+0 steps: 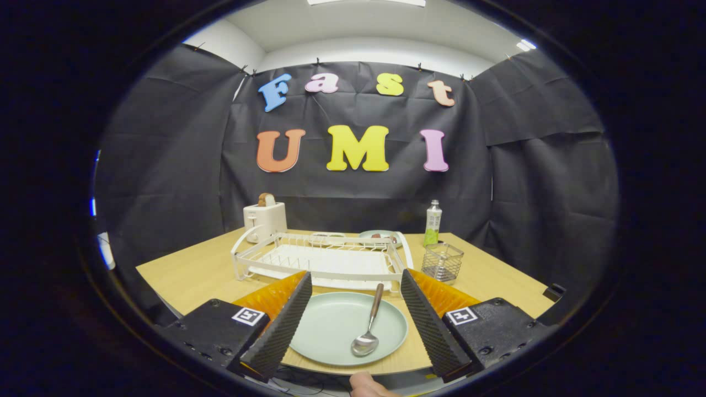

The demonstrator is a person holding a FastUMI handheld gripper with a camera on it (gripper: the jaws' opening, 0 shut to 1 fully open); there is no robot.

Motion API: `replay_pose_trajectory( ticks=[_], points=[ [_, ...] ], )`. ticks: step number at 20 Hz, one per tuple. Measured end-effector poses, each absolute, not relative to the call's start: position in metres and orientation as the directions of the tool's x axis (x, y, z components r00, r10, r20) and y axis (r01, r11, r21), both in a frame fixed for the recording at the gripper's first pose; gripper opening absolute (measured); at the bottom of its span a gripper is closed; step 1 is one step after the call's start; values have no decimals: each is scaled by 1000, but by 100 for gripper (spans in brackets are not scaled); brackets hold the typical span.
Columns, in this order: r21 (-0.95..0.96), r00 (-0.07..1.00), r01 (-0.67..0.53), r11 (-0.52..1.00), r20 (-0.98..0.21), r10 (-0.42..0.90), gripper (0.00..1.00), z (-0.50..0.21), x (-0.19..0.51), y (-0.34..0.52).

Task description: Take the plate from the dish rack, then take the spoon from the basket and place it into the plate.

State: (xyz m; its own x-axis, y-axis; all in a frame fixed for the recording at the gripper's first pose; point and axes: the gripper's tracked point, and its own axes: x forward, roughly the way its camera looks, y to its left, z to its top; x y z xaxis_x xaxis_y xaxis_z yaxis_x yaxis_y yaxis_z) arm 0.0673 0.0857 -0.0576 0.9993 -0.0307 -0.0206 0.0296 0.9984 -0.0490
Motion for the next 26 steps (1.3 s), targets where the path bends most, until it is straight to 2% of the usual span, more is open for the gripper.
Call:
replay_pose_trajectory(
  ticks=[5,26],
  points=[
    [-75,998,67,995,18,-66,100,-52,67,79],
    [-41,998,65,997,-7,-65,100,-62,69,74]
  ],
)
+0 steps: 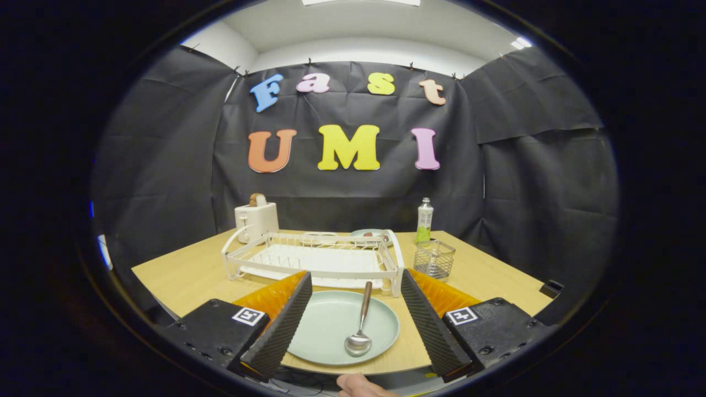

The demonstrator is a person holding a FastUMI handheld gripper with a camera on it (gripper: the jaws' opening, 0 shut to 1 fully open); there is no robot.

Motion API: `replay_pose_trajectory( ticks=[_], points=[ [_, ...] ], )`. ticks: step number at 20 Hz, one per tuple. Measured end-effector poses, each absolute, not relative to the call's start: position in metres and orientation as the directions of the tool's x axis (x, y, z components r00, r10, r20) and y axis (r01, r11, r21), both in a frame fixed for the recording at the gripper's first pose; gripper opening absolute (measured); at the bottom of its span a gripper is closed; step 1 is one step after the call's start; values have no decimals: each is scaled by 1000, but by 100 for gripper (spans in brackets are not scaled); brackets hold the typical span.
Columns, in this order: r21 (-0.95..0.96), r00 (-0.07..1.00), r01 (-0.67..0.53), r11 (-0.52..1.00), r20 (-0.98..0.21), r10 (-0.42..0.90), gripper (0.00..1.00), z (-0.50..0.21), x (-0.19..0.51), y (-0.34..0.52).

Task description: Take the plate from the dish rack, then take the spoon from the basket and place it into the plate.

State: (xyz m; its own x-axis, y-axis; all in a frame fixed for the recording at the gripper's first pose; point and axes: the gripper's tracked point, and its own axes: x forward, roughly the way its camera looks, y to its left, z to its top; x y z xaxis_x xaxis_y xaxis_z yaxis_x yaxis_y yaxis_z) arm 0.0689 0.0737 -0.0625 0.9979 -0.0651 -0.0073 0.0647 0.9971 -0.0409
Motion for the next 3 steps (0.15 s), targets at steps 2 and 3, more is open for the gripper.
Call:
replay_pose_trajectory(
  ticks=[2,3],
  points=[
    [-42,998,58,997,-11,-59,100,-65,70,75],
    [-46,998,60,997,-11,-61,100,-65,70,75]
  ],
)
